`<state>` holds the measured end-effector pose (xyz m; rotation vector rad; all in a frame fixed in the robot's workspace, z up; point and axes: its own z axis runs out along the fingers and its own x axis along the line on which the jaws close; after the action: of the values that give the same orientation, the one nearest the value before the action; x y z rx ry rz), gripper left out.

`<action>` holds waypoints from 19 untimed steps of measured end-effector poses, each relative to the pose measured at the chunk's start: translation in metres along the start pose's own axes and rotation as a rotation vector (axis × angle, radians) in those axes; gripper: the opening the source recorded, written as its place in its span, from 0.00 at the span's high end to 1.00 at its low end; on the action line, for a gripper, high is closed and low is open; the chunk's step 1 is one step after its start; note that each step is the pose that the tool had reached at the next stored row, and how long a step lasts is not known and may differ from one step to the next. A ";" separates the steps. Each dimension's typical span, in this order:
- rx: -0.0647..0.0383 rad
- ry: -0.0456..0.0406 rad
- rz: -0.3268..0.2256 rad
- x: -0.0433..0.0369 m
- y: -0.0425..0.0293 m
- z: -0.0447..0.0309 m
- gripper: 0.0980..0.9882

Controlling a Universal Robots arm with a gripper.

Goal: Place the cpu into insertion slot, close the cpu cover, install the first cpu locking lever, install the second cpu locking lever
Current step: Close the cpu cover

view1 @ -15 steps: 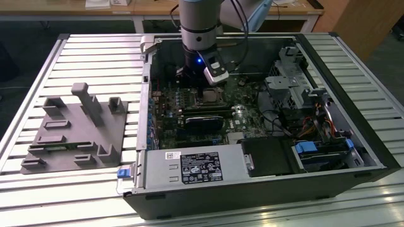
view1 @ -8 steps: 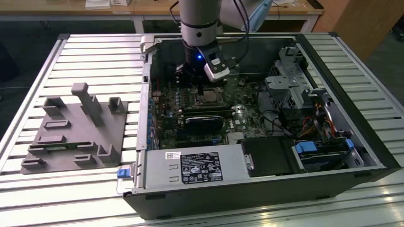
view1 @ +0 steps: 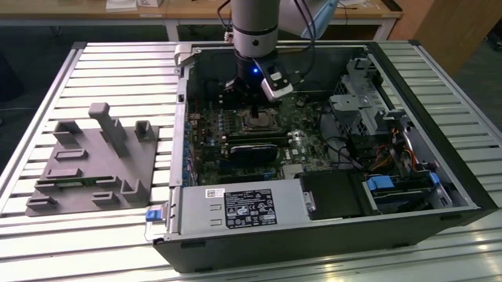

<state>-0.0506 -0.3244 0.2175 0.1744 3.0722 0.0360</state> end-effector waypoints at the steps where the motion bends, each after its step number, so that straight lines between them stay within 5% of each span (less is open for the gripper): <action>1: 0.000 0.0000 0.000 -0.0031 0.0004 0.0002 0.99; 5: 0.000 0.0001 0.000 -0.0116 0.0013 0.0007 0.99; 10: 0.001 0.0001 0.000 -0.0126 0.0014 0.0000 0.99; 19: 0.000 -0.0001 0.000 -0.0138 0.0019 -0.0180 0.99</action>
<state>-0.0379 -0.3244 0.2363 0.1745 3.0721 0.0352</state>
